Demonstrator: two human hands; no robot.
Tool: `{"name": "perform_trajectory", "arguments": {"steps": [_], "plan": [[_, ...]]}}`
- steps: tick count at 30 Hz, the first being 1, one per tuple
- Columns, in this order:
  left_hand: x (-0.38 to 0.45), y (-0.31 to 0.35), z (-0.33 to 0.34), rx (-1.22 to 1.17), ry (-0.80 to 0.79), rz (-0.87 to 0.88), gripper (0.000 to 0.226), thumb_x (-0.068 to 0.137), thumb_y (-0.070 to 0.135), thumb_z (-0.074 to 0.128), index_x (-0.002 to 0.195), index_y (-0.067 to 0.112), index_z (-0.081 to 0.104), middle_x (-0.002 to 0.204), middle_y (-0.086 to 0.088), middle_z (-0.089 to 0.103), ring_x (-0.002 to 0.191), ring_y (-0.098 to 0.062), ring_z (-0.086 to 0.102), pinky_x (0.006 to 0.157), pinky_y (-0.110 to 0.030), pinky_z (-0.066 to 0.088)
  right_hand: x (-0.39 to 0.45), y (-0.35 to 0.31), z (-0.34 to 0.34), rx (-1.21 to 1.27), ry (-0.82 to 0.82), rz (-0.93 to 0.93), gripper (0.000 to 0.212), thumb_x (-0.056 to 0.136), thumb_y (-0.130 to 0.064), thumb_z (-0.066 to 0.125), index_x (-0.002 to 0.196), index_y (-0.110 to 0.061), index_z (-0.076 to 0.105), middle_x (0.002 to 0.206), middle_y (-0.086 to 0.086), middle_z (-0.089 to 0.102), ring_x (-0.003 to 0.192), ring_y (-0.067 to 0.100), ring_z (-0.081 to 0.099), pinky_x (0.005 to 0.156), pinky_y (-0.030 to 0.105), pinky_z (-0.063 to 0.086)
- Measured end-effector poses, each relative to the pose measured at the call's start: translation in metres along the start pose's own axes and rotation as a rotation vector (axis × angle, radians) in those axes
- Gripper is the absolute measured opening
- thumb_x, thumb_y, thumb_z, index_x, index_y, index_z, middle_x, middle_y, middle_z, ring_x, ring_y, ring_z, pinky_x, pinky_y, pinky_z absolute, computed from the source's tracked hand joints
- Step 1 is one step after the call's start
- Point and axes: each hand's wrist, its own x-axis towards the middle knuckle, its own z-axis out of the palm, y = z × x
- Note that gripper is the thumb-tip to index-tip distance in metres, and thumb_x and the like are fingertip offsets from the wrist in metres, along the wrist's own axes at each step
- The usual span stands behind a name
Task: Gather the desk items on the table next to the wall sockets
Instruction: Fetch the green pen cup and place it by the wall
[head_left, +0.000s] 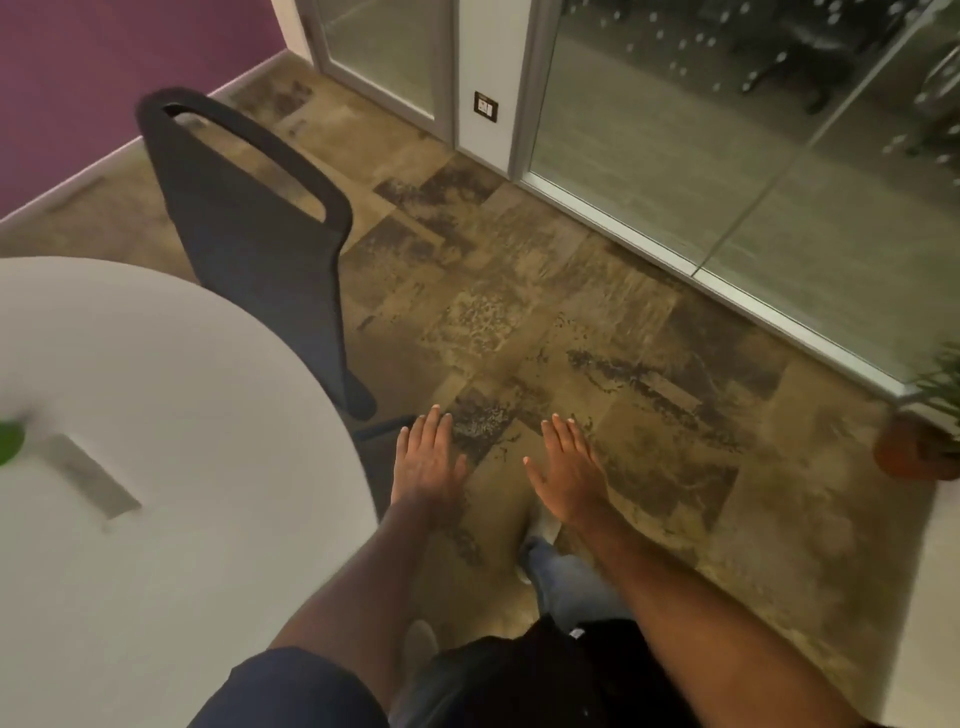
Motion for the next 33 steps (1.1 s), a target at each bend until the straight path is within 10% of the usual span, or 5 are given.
{"name": "perform_trajectory", "arguments": {"steps": [14,33], "plan": [[0.213,0.053,-0.104,-0.065,0.138,-0.265,0.073,0.100,0.049,0.036,0.159,0.014,0.012,0.168,-0.004,0.004,0.155,-0.023,0.007,0.126,-0.045,0.004,0.251,0.040,-0.157,-0.117,-0.008,-0.252,0.073,0.103,-0.054,0.031,0.161,-0.016,0.012,0.170,0.005,0.006,0.157,0.025,0.003,0.126,0.045,0.013],[0.489,-0.057,-0.250,-0.248,0.201,-0.522,0.075,0.099,0.046,0.037,0.160,0.014,0.008,0.169,-0.004,0.000,0.155,-0.021,0.003,0.126,-0.044,-0.001,0.588,-0.150,-0.306,-0.204,0.033,-0.473,0.073,0.102,-0.053,0.035,0.161,-0.017,0.012,0.170,0.004,0.007,0.157,0.023,0.004,0.126,0.042,0.012]]}}
